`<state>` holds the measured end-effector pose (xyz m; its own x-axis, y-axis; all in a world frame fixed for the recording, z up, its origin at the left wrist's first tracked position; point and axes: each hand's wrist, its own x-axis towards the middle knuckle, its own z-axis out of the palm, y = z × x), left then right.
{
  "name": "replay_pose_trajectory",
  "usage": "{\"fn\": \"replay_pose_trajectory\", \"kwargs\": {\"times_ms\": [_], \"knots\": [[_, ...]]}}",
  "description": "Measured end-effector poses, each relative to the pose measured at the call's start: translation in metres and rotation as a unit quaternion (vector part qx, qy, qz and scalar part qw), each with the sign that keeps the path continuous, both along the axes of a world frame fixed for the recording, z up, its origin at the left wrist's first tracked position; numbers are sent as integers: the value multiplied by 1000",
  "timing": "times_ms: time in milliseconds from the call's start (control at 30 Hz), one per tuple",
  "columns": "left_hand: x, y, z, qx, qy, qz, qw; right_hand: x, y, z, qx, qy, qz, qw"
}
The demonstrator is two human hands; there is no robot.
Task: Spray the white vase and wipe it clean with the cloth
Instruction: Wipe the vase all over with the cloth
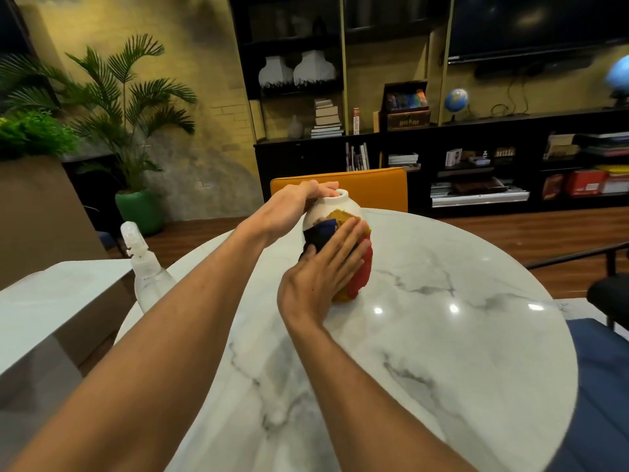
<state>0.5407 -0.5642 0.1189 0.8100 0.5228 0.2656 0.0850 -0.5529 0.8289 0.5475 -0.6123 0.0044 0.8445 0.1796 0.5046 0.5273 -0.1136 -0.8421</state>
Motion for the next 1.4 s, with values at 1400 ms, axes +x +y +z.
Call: {"fn": "replay_pose_trajectory", "kwargs": {"times_ms": [1400], "knots": [[22,-5,22,251,102,116,955,29,-95,8,84,469,266,838]]}}
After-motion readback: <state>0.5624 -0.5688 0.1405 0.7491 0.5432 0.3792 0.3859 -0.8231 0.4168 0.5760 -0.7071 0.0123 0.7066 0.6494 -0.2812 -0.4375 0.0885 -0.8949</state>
